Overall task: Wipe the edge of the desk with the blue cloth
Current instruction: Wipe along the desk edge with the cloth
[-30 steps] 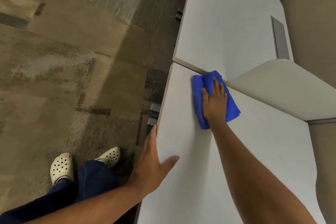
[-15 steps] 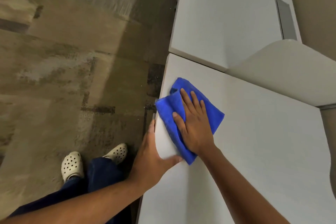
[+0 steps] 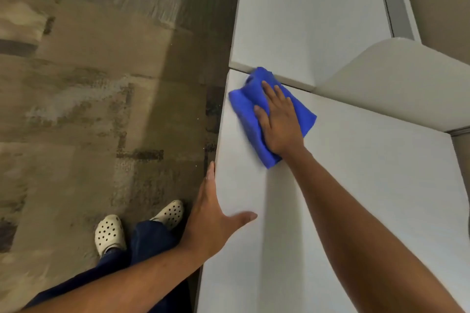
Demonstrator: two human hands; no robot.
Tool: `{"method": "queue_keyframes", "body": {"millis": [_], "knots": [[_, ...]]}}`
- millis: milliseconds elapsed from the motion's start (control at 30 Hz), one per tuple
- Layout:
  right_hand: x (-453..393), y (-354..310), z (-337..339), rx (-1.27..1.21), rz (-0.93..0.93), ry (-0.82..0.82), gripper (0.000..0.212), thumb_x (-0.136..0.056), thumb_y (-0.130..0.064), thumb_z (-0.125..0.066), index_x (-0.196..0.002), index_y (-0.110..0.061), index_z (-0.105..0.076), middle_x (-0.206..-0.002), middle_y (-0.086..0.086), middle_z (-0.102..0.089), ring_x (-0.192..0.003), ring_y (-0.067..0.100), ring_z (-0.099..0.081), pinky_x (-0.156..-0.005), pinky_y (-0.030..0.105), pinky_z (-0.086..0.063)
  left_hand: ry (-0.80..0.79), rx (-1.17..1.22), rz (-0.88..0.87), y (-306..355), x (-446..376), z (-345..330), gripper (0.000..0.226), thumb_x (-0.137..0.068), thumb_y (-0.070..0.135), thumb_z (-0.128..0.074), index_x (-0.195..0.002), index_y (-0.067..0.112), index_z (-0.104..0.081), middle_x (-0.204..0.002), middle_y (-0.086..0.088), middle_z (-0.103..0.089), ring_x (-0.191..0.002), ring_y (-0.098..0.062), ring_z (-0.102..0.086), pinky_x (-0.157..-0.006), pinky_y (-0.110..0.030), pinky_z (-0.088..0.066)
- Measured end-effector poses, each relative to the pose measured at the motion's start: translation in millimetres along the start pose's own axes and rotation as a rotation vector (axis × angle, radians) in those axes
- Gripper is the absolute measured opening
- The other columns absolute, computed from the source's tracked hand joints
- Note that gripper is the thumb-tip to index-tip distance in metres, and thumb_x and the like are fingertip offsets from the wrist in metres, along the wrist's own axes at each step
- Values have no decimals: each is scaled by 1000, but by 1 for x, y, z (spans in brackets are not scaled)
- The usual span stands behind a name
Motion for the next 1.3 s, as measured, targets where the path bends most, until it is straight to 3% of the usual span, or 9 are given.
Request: {"method": "queue_keyframes", "body": {"millis": [167,300,533,667,767,933,1033,1133,1300], "knots": [[59,122,52,-19,-433,146,60,-112,-35,-36,-165,-10,-23,-173,10,-26,-161,29,-19,-131,48,-12,-10,33,18,1,1,0,138,-63,50,-98,-166,34,-8,-166,14,-35,-149,-5,-37,-121,-39,-39],[54,92,34,89,-604,175,64,-112,-38,-34,-167,-9,-16,-175,6,-18,-162,30,-13,-130,52,-10,14,22,21,3,3,0,137,-63,44,-99,-166,33,-10,-165,12,-36,-147,-6,-38,-120,-39,-41],[11,-73,-32,152,-181,107,66,-110,-51,-25,-167,-21,-16,-175,3,-21,-162,30,-14,-132,50,-8,-11,-74,-44,5,1,-3,133,-70,48,-94,-166,30,-3,-172,-1,-26,-155,-20,-33,-124,-37,-32],[18,-53,-24,37,18,28,59,-111,-46,-31,-166,-26,-22,-174,-4,-24,-163,23,-13,-131,46,-6,15,-31,-37,5,-1,-2,134,-60,54,-96,-163,35,-14,-163,18,-35,-147,2,-35,-119,-32,-37],[34,22,4,19,-89,63,59,-111,-39,-39,-165,-19,-27,-172,2,-30,-161,26,-20,-131,46,-11,21,-4,-12,3,0,0,136,-56,60,-94,-163,36,-14,-156,28,-36,-141,16,-33,-115,-22,-35],[90,100,31,4,-543,172,63,-112,-40,-34,-167,-14,-18,-175,3,-21,-163,26,-12,-131,49,-8,-26,17,-5,4,1,-3,134,-65,47,-97,-165,33,-9,-164,10,-37,-146,-11,-41,-117,-41,-44],[127,51,1,52,-418,125,69,-109,-55,-27,-168,-23,-11,-176,-5,-16,-163,21,-7,-132,46,-4,-39,22,9,-2,3,-5,137,-66,44,-97,-165,35,-4,-163,12,-34,-136,10,-38,-112,-19,-43],[156,8,-22,80,-215,11,69,-106,-69,-23,-163,-47,7,-174,-19,-4,-163,13,2,-131,38,6,-80,12,-6,-9,1,-9,143,-64,42,-99,-162,43,6,-152,23,-27,-120,39,-24,-86,11,-31],[88,-10,-22,155,-83,-40,74,-101,-76,-17,-165,-42,1,-175,-15,-6,-164,18,-1,-132,47,1,-57,-6,-21,-12,-1,-8,148,-55,51,-100,-159,48,6,-146,33,-16,-120,44,-8,-89,9,-21]]}}
Point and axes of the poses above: each hand's wrist, its own x-axis away from the middle knuckle, its own z-axis out of the back of the hand, y = z × x, the point moved 7 cm from there along -x, towards the middle knuckle
